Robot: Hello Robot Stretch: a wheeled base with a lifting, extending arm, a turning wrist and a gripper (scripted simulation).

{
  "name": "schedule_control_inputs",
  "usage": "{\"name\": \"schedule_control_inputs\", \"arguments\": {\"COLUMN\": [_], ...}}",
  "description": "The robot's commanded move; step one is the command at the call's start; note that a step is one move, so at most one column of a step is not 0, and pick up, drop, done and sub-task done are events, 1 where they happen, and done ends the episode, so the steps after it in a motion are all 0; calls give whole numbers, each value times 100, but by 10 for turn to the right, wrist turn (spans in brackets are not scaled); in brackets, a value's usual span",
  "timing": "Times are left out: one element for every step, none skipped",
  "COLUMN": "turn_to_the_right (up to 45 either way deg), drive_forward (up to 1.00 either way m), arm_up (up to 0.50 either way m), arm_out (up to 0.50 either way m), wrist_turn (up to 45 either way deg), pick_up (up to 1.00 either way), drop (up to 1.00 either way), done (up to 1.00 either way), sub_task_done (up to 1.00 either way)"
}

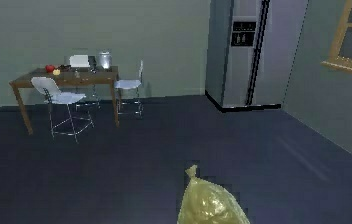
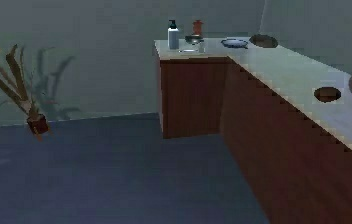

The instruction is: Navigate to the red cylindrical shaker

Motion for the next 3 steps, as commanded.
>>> {"name": "schedule_control_inputs", "arguments": {"turn_to_the_right": [450,240,0], "drive_forward": [0,0,90], "arm_up": [0,0,0], "arm_out": [0,0,0], "wrist_turn": [0,0,0], "pick_up": [0,0,0], "drop": [0,0,0], "done": [0,0,0], "sub_task_done": [0,0,0]}}
